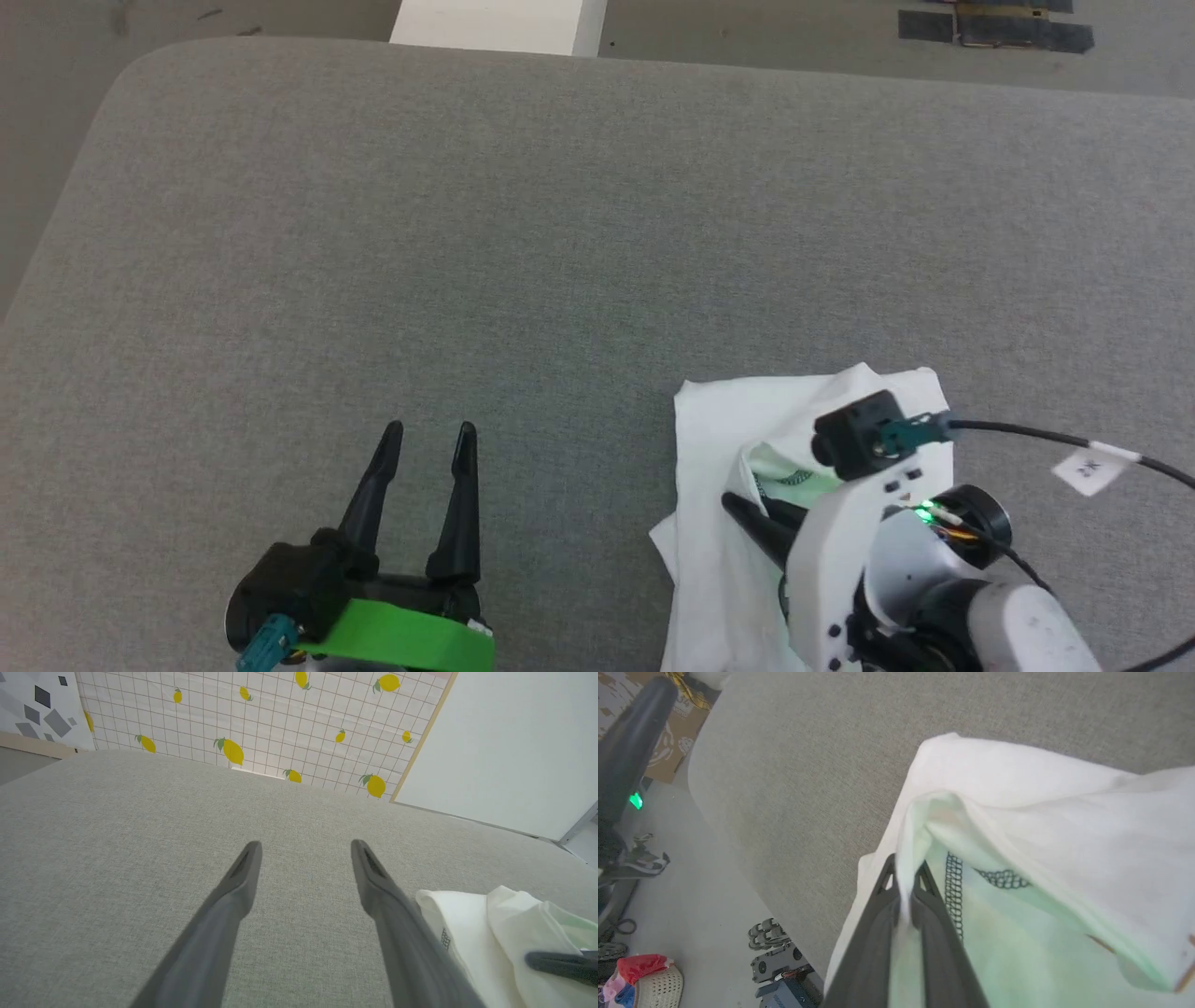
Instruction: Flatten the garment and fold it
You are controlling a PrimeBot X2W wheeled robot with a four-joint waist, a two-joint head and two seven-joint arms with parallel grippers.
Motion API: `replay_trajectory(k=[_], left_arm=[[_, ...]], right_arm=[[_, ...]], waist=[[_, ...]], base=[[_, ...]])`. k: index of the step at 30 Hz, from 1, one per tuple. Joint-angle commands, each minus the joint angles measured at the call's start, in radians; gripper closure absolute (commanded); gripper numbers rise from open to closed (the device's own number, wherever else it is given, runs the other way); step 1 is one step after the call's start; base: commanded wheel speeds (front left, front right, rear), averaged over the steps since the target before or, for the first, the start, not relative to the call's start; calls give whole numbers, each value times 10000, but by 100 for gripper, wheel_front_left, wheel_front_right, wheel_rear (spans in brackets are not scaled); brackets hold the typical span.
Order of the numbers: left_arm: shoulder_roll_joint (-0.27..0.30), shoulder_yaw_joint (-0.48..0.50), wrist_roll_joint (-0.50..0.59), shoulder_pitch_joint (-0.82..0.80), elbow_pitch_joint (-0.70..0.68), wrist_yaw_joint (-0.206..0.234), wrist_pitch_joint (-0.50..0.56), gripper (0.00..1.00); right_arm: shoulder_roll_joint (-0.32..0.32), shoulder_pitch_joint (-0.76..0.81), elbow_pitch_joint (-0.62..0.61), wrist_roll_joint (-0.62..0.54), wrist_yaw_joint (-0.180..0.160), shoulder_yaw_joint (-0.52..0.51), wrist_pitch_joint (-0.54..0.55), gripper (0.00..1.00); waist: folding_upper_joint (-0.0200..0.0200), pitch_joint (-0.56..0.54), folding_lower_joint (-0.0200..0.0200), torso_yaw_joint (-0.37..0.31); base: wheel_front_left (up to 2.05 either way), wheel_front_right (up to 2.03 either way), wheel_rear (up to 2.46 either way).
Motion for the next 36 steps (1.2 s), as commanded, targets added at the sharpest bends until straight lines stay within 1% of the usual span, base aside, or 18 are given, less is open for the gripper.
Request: replay_trajectory(k=[1, 5, 7, 8, 9, 13, 16, 19, 21, 25, 29, 31, 33, 36], left_arm=[[-97, -4, 105, -185, 61, -76, -38, 0], [-167, -12, 94, -203, 209, -141, -38, 0], [-191, -5, 94, -205, 266, -163, -38, 0], [-203, -4, 94, -206, 293, -178, -38, 0], [-210, -2, 95, -206, 314, -191, -38, 0], [-234, 65, 103, -137, 368, -224, -38, 0], [-242, 83, 124, -70, 416, -280, -38, 0], [-250, 112, 138, -6, 429, -298, -38, 0], [-249, 142, 157, 54, 419, -308, -38, 0], [-240, 138, 208, 112, 417, -355, -38, 0], [-204, 176, 298, 106, 315, -342, -38, 0], [-177, 217, 376, 109, 223, -311, -38, 0], [-148, 268, 432, 140, 150, -277, -38, 0], [-126, 342, 442, 222, 69, -236, -38, 0]], right_arm=[[83, -263, 350, -245, -13, 113, -204, 100], [183, -552, 1405, -768, -13, 506, -568, 99], [214, -653, 1798, -878, -13, 726, -656, 63], [225, -713, 1957, -914, -13, 860, -714, 20], [232, -751, 2055, -907, -13, 943, -760, 0], [252, -850, 2093, -553, -13, 1054, -944, 0], [257, -815, 1728, -194, -13, 920, -928, 0], [234, -623, 1083, 64, -13, 503, -785, 0], [93, -414, 491, 157, -13, 25, -677, 0], [-234, 296, -790, 72, -13, -1572, -614, 0], [-185, 1279, -1567, -24, -13, -3169, -545, 0], [-105, 1703, -1646, -113, -13, -3649, -607, 0], [20, 2018, -1460, -30, -13, -3893, -709, 0], [146, 2207, -924, -12, -13, -3960, -1006, 0]], waist=[[0, -39, 0, 69], [0, -136, 0, 120], [0, -190, 0, 125], [0, -216, 0, 126], [0, -244, 0, 121], [0, -403, 0, 12], [0, -514, 0, -83], [0, -603, 0, -206], [0, -624, 0, -307], [0, -639, 0, -402], [0, -606, 0, -463], [0, -596, 0, -499], [0, -627, 0, -544], [0, -723, 0, -576]], base=[[0, 0, 0], [0, 0, 0], [0, 0, 0], [0, 0, 0], [0, 0, 0], [0, 0, 0], [0, 0, 0], [0, 0, 0], [0, 0, 0], [0, 0, 0], [0, 0, 0], [0, 0, 0], [0, 0, 0], [0, 0, 0]])
